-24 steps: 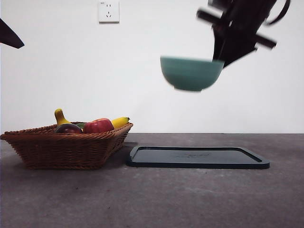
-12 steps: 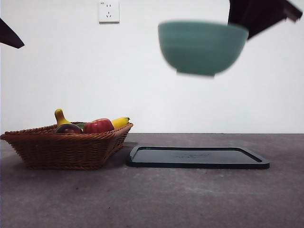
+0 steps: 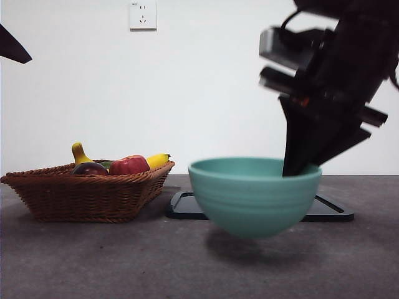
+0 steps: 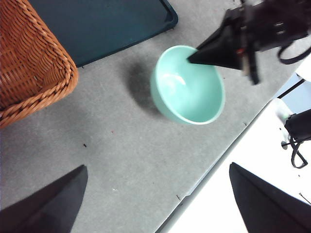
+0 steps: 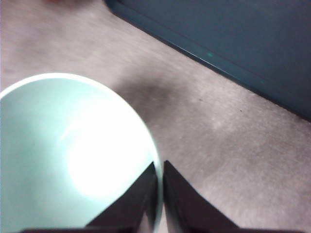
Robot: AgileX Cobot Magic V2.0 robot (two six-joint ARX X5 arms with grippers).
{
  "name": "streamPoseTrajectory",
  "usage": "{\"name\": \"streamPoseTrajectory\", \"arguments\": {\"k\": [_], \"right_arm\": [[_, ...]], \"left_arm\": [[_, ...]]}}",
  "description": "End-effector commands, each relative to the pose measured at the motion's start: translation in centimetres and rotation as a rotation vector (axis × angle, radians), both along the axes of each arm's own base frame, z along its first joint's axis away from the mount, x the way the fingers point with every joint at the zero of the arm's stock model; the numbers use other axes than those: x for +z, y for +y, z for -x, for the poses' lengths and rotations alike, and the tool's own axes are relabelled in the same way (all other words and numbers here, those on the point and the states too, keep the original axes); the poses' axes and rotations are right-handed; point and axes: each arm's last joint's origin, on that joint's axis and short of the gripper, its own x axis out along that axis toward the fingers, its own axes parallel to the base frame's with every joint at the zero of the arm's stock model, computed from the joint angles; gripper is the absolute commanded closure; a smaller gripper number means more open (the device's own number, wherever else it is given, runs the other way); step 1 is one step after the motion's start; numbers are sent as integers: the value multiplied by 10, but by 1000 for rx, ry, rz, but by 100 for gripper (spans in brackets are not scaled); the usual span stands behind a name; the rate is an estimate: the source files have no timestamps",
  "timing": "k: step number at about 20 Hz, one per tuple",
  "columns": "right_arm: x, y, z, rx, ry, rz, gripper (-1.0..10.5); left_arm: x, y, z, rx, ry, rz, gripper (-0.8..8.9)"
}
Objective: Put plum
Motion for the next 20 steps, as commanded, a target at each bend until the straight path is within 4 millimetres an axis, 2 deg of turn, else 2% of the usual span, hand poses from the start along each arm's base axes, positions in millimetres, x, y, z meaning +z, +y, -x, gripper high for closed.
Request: {"name": "streamPoseTrajectory", "arguments": {"k": [1, 4, 9, 13, 15, 17, 20], "right_arm": [[-8, 6, -6, -17, 6, 12, 937], [-16, 8, -10, -16, 25, 26, 937], [-17, 8, -10, -15, 29, 27, 920], [-17, 8, -9, -18, 42, 31, 669], [-15, 8, -9, -26, 36, 25, 642], [-7, 8, -9, -28, 12, 9, 640], [20, 3, -3, -29, -44, -26, 640]], "left_arm": [[2, -1, -1, -17, -11, -3, 354], [1, -1, -1, -18, -1, -8, 354], [1, -1, -1, -18, -1, -7, 354], [1, -1, -1, -18, -1, -7, 354], [1, -1, -1, -18, -1, -7, 354], [1, -1, -1, -17, -1, -7, 354], [1, -1, -1, -18, -1, -7, 354]]}}
